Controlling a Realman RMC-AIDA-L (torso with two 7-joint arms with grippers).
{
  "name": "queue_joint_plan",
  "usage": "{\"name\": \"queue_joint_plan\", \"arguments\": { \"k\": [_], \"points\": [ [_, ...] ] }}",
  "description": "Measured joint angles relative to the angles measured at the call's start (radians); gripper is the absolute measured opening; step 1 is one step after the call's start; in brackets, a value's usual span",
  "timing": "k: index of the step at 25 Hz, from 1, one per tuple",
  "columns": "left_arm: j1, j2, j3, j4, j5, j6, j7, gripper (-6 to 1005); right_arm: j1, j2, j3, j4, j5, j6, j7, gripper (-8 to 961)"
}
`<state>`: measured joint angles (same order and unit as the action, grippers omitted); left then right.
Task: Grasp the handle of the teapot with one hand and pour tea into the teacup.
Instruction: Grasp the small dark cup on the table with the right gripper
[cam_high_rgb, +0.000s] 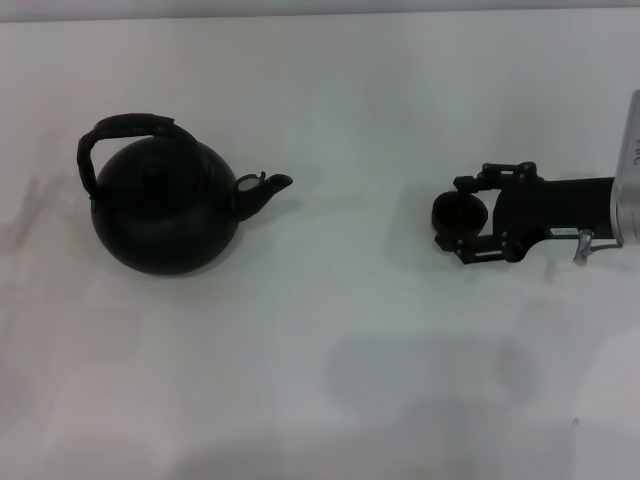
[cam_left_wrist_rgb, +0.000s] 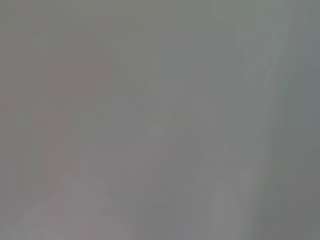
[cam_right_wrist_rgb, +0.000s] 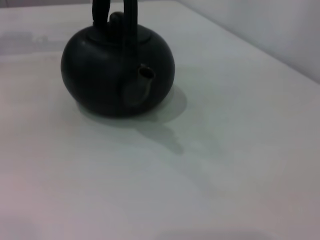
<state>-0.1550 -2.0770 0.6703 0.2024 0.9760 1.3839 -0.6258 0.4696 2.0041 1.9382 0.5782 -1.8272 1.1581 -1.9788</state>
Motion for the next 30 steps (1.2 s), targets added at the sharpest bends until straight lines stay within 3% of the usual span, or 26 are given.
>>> {"name": "queue_joint_plan", "arguments": {
  "k": [8, 30],
  "points": [
    [0.004, 0.000, 0.000, 0.000, 0.001, 0.000, 0.000, 874, 0.006, 0.003, -0.043, -0.002, 0.001, -0.033, 0.006, 832],
    [0.000, 0.000, 0.000, -0.001, 0.000, -0.001, 0.000, 875, 0.003, 0.000, -0.035, 0.007, 0.016, -0.024, -0.002, 830]
  ]
}}
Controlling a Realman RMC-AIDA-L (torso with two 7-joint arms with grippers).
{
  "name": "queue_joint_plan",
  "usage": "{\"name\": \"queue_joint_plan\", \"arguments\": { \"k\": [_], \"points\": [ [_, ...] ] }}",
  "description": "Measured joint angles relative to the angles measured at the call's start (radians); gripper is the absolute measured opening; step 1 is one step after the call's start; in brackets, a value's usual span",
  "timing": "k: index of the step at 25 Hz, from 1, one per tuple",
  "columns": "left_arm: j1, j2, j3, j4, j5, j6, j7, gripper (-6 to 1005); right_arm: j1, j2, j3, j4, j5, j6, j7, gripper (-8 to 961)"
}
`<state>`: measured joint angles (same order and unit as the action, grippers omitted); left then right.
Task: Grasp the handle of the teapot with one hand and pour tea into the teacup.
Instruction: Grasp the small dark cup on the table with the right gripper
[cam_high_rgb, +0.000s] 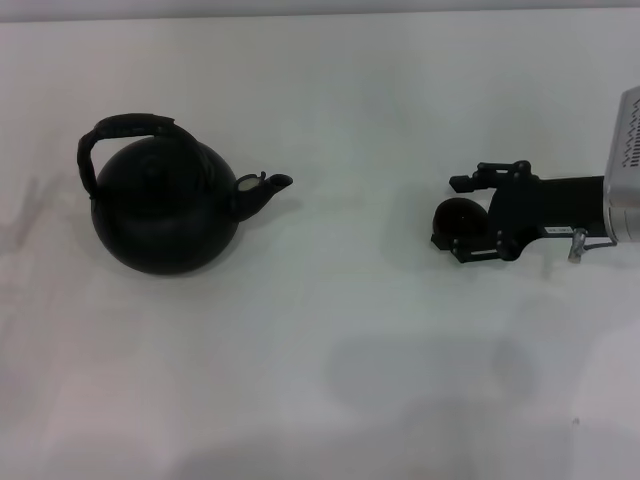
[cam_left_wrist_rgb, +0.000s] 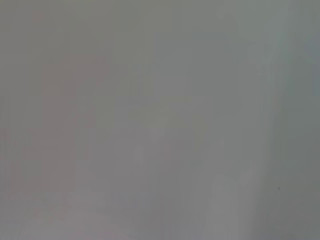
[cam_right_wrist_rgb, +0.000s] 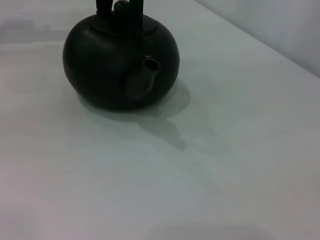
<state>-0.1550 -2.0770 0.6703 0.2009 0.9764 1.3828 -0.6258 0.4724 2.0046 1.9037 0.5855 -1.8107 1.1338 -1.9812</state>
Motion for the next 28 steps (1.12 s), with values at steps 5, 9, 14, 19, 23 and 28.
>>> {"name": "queue_joint_plan", "arguments": {
  "k": [5, 9, 14, 19, 23, 28],
  "points": [
    [0.000, 0.000, 0.000, 0.000, 0.000, -0.001, 0.000, 875, -0.002, -0.002, 0.000, 0.002, 0.008, -0.001, 0.000, 830],
    [0.000, 0.000, 0.000, 0.000, 0.001, -0.001, 0.000, 875, -0.004, -0.002, 0.000, 0.002, 0.008, -0.003, 0.000, 829],
    [0.000, 0.001, 0.000, 0.000, 0.001, -0.001, 0.000, 875, -0.005, -0.001, 0.000, 0.001, 0.001, -0.005, 0.005, 829],
    [0.004, 0.002, 0.000, 0.000, 0.002, -0.001, 0.000, 875, -0.006, -0.001, -0.003, -0.006, -0.001, -0.006, 0.006, 828],
    [0.007, 0.002, 0.000, 0.000, 0.002, -0.001, 0.000, 875, -0.009, -0.003, -0.004, -0.008, -0.002, -0.008, 0.006, 828],
    [0.008, 0.002, 0.000, 0.000, 0.002, -0.001, 0.000, 874, -0.013, -0.007, -0.002, -0.009, -0.003, -0.008, 0.007, 808]
  ]
}}
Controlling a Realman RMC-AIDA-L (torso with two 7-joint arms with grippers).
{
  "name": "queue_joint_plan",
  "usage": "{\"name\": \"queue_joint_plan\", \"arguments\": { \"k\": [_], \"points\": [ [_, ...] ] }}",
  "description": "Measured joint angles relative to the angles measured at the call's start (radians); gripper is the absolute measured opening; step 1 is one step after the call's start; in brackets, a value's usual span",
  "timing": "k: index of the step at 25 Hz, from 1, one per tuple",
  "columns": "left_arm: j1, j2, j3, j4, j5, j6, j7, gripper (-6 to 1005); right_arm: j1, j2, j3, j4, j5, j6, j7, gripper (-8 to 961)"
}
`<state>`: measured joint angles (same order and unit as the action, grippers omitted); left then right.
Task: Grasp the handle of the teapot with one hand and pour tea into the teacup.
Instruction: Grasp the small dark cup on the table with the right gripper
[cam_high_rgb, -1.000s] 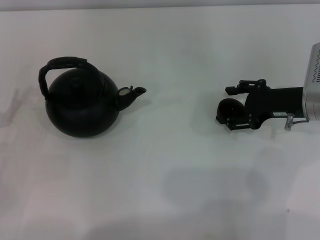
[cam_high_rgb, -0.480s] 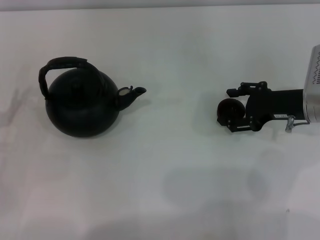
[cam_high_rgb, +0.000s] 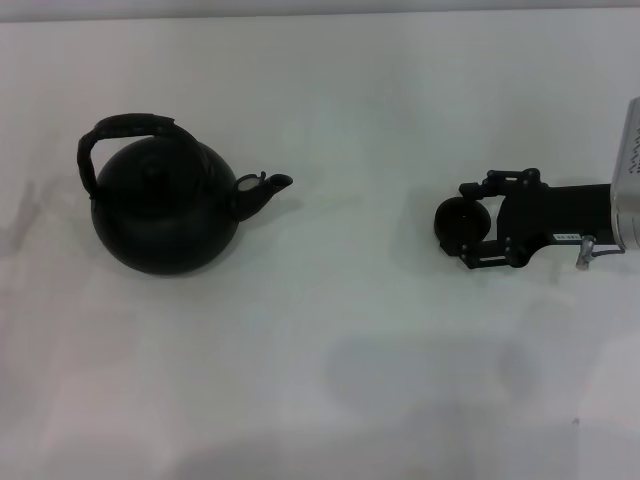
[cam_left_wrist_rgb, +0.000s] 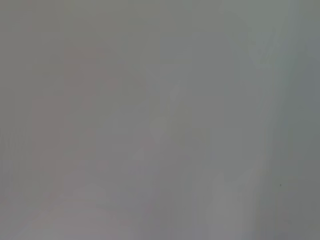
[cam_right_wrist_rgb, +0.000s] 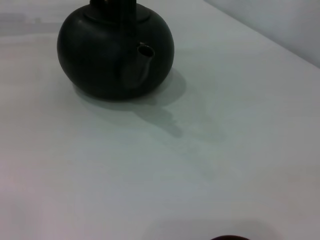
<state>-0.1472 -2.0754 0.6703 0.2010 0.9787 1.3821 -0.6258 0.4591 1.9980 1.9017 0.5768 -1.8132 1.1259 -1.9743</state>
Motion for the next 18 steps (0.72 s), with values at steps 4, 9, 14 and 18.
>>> {"name": "queue_joint_plan", "arguments": {
  "k": [4, 9, 14, 18],
  "points": [
    [0.000, 0.000, 0.000, 0.000, 0.001, 0.000, 0.000, 874, -0.002, -0.002, -0.001, 0.000, 0.000, -0.002, 0.000, 793],
    [0.000, -0.001, 0.000, 0.000, 0.001, 0.003, 0.000, 875, -0.002, -0.002, -0.006, 0.000, -0.002, -0.003, -0.001, 768],
    [0.000, -0.002, 0.000, 0.000, 0.002, 0.004, 0.000, 875, -0.002, -0.002, -0.006, 0.000, -0.002, -0.003, -0.003, 721],
    [0.000, -0.002, 0.000, 0.000, 0.002, 0.005, 0.000, 875, -0.002, -0.002, -0.004, 0.008, -0.004, 0.011, 0.001, 722]
  ]
}}
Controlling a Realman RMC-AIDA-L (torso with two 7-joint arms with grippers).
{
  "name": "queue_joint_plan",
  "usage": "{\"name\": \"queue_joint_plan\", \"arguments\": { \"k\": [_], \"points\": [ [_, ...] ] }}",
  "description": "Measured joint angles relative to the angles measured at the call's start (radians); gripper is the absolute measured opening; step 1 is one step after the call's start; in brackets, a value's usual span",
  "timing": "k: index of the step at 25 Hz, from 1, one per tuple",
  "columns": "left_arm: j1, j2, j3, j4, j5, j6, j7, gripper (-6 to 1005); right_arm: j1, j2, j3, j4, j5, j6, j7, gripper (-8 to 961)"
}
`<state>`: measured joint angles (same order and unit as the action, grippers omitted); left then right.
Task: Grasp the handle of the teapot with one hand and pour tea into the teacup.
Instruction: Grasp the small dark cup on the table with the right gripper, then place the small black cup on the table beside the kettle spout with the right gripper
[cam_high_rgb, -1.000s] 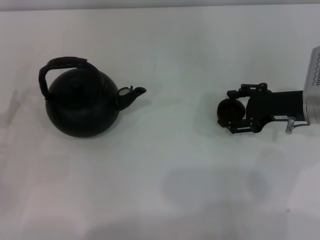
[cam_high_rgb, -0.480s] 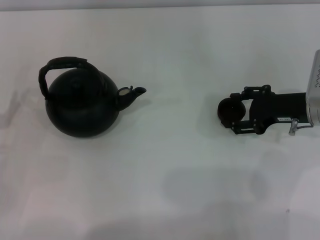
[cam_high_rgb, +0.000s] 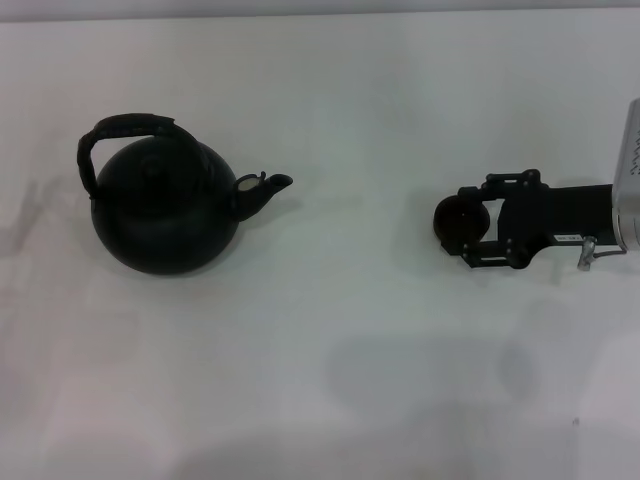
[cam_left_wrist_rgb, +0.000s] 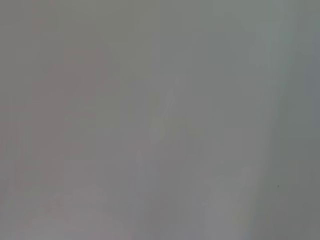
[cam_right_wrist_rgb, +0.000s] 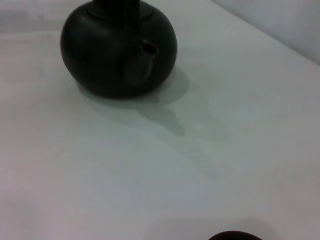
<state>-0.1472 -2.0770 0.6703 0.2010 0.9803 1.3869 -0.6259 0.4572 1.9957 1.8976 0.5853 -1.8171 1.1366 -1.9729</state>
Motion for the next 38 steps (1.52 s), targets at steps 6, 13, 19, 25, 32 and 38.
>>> {"name": "queue_joint_plan", "arguments": {
  "k": [6, 13, 19, 25, 32, 38],
  "points": [
    [0.003, 0.000, 0.000, 0.000, 0.000, 0.003, 0.000, 874, 0.000, -0.004, 0.002, 0.069, 0.001, 0.053, 0.101, 723],
    [0.003, 0.000, 0.000, 0.000, 0.000, 0.003, 0.000, 875, 0.002, 0.007, -0.016, 0.166, -0.026, 0.076, 0.207, 722],
    [0.003, 0.000, 0.000, 0.000, 0.000, 0.003, 0.000, 875, 0.019, 0.014, -0.072, 0.165, -0.024, 0.044, 0.220, 726],
    [-0.003, -0.002, 0.003, 0.000, 0.000, 0.004, 0.000, 874, 0.031, 0.020, -0.160, 0.157, -0.010, -0.004, 0.224, 734],
    [-0.008, -0.002, 0.003, -0.009, 0.000, 0.004, 0.000, 874, 0.037, 0.022, -0.239, 0.156, 0.026, -0.063, 0.229, 742],
    [-0.010, -0.002, 0.003, -0.009, 0.001, 0.004, 0.001, 875, 0.037, 0.024, -0.252, 0.153, 0.045, -0.069, 0.229, 750]
  ]
}}
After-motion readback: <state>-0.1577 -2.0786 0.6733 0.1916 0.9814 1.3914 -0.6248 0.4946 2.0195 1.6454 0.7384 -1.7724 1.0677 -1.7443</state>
